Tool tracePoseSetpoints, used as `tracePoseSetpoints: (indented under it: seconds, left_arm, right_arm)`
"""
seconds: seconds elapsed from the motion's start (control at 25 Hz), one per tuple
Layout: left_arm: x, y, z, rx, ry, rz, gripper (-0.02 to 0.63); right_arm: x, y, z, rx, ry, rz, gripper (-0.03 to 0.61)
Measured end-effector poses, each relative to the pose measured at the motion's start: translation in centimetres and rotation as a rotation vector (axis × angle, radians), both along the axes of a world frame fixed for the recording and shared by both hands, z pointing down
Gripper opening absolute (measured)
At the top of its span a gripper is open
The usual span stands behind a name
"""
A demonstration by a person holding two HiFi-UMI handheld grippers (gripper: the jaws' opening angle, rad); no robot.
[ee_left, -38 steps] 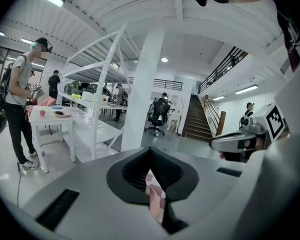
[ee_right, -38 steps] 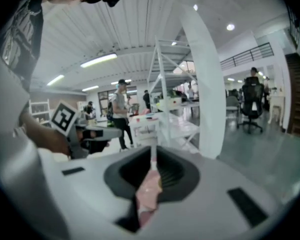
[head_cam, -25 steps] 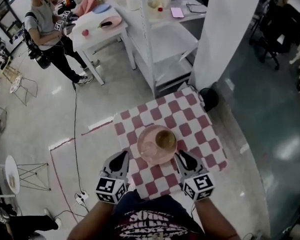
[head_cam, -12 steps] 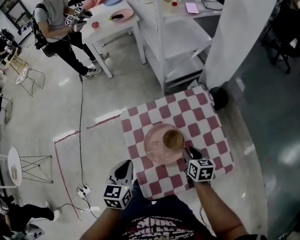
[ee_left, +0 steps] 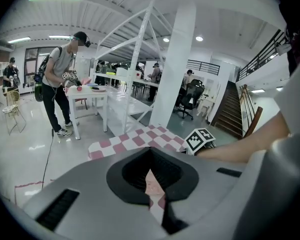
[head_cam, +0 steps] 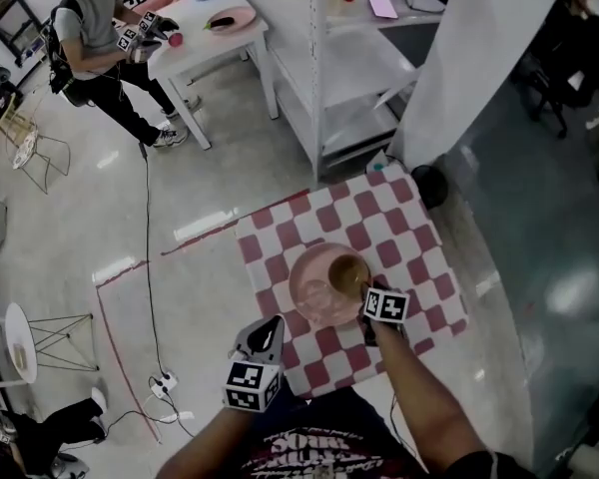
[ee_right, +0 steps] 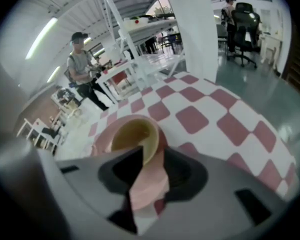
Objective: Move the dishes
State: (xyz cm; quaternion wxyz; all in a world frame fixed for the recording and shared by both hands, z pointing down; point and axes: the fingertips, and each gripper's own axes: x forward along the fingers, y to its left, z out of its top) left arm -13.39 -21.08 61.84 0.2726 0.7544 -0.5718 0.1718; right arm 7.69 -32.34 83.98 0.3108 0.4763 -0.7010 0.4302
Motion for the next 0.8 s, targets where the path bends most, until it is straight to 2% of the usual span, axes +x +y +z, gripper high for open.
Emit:
tracePoseSetpoints:
  seconds: [0.12,0.24,0.32,0.44,0.52,0.64,0.8]
  left_arm:
    - [-0.8,0.2,1.1,-0.059,-0.012,0.039,0.028]
    - [-1.9,0.0,2.4,-0.13,-0.027,0.068,0.029]
    - [-2.3,-0.4,2.7,-0.155,-0.031,0.086,0.028]
    - [-1.8,-1.2,2.8,-0.159,-0.029,0.14,0.028]
    - [-0.9,-1.5,2.8,-0.16,-0.02,0.187,0.028]
    - [0.6,-2.1,2.8,-0.161,-0.013,0.243,0.028]
    - [3.1,-3.4,2.4,-0.144,0.012,0.288,0.028]
  right_arm:
    - [-0.7,0.0,1.7,-0.052,0.004,0.048,0.138]
    - [-0.9,0.2,3.5,-0.113,0.01,0.139,0.133]
    - [-0.8,0.1,3.9,-0.131,-0.019,0.205,0.075]
    - [-0.4,-0.4,2.9,-0.124,-0.053,0.247,0.044]
    - [0.1,-0.4,1.6,-0.106,-0.059,0.244,0.043]
    - [1.1,0.0,-1.0,-0.084,-0.118,0.288,0.043]
    - [5.3,1.6,-3.1,-0.05,-0.125,0.386,0.043]
